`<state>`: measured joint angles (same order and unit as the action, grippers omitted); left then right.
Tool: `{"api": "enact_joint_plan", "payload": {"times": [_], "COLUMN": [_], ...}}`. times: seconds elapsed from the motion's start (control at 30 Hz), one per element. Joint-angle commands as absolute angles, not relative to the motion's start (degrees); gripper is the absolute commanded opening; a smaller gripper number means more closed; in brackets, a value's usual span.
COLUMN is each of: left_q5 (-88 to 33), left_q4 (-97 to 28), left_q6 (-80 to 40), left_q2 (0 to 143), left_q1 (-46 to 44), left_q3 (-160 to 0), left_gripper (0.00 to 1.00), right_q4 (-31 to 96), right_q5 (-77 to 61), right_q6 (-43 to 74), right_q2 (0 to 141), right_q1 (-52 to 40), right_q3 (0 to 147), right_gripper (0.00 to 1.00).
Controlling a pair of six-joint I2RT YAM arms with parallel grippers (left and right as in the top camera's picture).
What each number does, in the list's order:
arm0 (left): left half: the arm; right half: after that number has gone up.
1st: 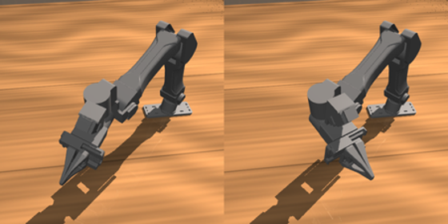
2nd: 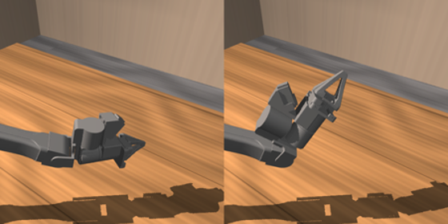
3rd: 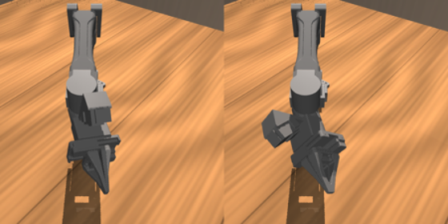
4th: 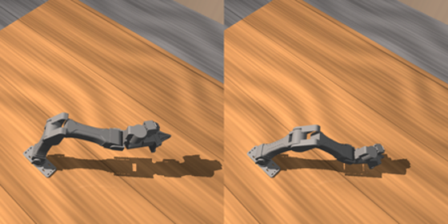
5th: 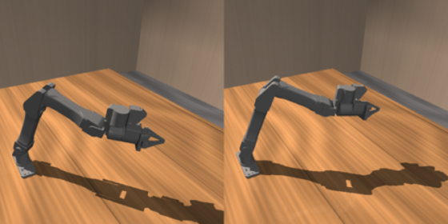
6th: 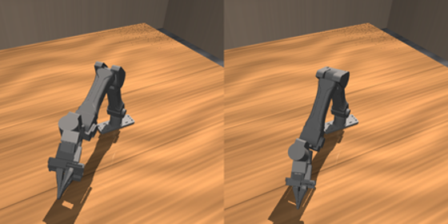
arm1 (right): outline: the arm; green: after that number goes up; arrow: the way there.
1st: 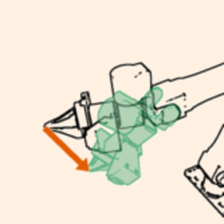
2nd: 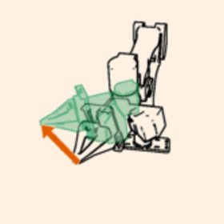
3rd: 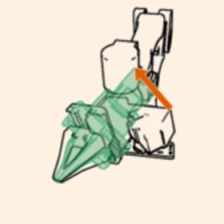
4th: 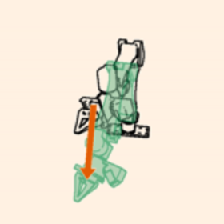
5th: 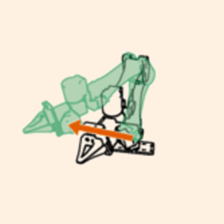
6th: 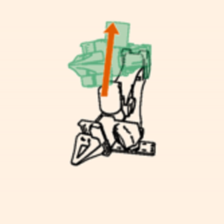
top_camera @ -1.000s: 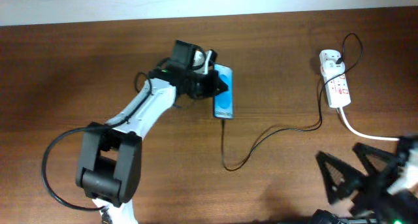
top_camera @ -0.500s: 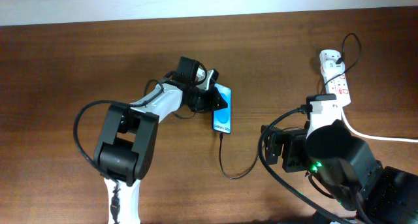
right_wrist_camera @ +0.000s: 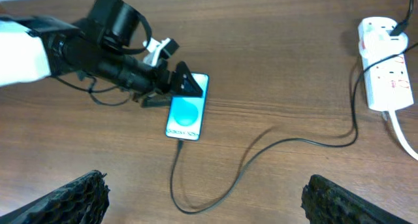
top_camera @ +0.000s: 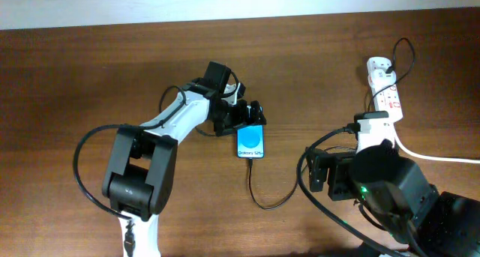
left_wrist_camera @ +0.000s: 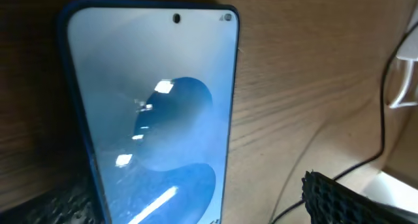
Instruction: Plug charger to phone and switch on socket
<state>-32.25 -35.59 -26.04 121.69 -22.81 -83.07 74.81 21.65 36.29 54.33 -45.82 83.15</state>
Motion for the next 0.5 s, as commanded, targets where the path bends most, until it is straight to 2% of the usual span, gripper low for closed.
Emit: {"api": "enact_joint_plan", "payload": {"times": [0.0,0.33,0.4,0.47], "left_q5": [-20.1,-7.4,-2.5,3.4], "left_q4": [-37.2,-43.2,-47.9,-51.3], "left_q6": [-27.4,-25.8,-25.8,-24.8], "left_q2": [126.7,125.5,122.2,115.6], "left_q1": [-22.3,-20.2,-18.3,-16.1], "left_q3": [-79.7,-82.5,-86.1,-89.8], "left_gripper": [1.00,0.99,0.99,0.99], "right_q4": [75.9,73.6,74.3,78.0], "right_q5": [23.0,24.5,24.9,24.9], "right_q6": [36.9,39.2,47.0,56.5], "right_q2": [54.2,58.5,62.2,66.4], "right_q1": [-45.6,-45.6,-44.8,-41.5], "right_q3": [82.9,82.8,82.8,82.8], "right_gripper": [0.99,0.98,0.46,0.17]}}
